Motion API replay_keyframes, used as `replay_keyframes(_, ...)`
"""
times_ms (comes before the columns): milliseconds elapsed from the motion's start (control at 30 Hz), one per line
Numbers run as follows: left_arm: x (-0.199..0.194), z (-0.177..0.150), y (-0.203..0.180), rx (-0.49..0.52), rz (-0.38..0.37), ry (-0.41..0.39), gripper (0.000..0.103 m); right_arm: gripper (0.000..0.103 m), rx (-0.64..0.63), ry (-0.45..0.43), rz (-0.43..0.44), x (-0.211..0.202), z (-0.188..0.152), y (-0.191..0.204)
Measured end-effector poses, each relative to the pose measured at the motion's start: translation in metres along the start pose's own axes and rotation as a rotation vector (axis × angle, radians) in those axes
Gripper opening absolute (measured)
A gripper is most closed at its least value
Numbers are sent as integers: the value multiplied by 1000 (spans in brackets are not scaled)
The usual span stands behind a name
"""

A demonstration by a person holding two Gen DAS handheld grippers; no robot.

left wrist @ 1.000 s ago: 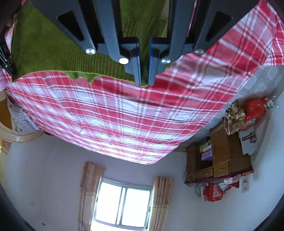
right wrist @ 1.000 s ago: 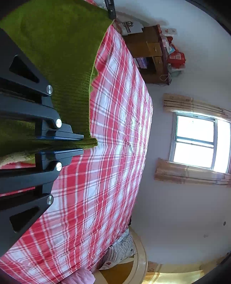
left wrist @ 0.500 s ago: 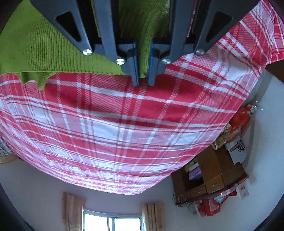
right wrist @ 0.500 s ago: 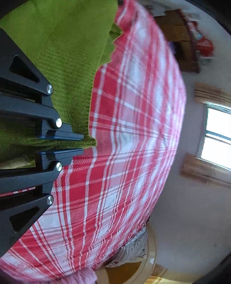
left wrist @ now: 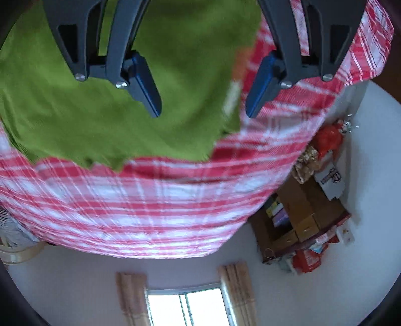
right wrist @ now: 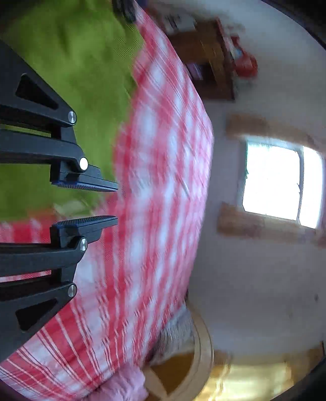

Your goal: Fold small clothes

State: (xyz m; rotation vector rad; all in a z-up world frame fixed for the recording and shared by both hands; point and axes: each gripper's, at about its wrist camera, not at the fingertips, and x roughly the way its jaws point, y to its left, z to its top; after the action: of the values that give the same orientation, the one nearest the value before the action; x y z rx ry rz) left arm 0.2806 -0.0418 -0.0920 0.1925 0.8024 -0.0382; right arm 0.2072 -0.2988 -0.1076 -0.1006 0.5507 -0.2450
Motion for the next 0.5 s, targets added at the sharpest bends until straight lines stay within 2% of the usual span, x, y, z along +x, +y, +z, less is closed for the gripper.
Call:
replay_keyframes(67, -9, -12, -7, -3, -8, 1, 72, 20, -37, 34, 54, -11, -17, 16)
replay_keyframes(200, -14, -33, -21, 32, -3, 14, 72, 20, -86, 97, 90, -16, -46, 33)
replay_keyframes(333, -4, -47, -27, 50, 38, 43, 72, 20, -80, 202, 62, 4, -76, 24)
replay_keyframes(433, 1, -55, -27, 46, 49, 34, 73, 21, -24, 209, 101, 8, -76, 14)
replay_keyframes(500, 1, -57, -27, 49, 62, 20, 75, 22, -30, 202, 97, 7, -78, 15)
